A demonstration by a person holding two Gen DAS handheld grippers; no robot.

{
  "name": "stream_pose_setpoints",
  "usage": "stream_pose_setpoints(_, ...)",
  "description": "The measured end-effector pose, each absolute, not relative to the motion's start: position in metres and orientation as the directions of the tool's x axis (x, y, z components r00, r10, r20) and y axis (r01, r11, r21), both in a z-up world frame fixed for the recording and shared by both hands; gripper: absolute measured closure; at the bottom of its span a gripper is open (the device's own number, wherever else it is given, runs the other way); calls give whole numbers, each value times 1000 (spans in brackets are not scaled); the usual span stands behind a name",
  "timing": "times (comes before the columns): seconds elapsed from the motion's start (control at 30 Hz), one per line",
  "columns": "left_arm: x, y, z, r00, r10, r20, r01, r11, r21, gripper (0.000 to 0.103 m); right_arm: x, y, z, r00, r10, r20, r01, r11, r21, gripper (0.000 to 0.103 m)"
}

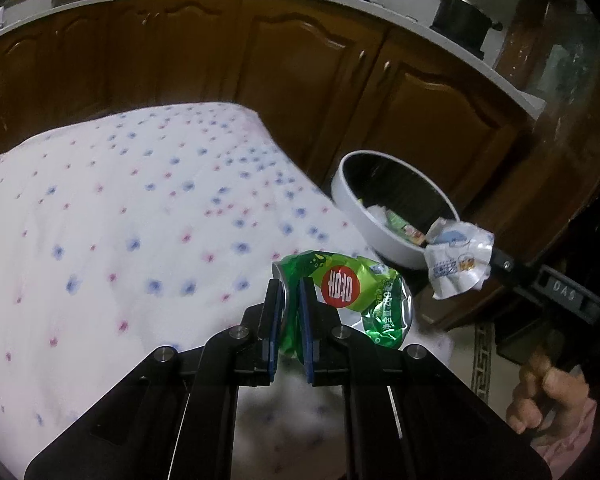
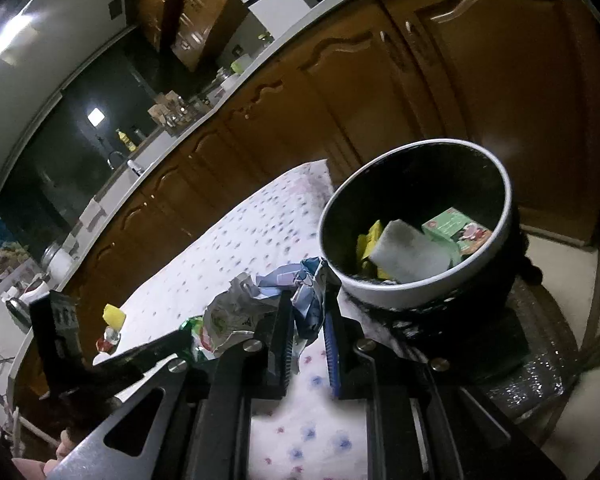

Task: Collect trash
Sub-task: 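Carry the can and paper over the white bin and open both tools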

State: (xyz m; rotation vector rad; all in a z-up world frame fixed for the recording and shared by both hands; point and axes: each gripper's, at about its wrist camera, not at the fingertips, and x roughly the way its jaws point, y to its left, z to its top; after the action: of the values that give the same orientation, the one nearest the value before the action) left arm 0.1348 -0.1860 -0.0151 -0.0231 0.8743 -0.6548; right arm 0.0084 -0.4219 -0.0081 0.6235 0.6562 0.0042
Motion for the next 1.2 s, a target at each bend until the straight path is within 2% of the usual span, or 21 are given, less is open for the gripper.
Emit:
stream_pose_setpoints(0.63, 159, -257, 19, 463, -571, -678, 578, 774, -258, 95, 11, -473, -1, 796, 91, -598, 257, 844, 471, 89)
stream_pose_setpoints(1.2, 191, -332, 19, 454, -534, -714, 600, 775, -198, 95, 38, -507, -1, 755, 11, -655, 299, 884, 359, 88)
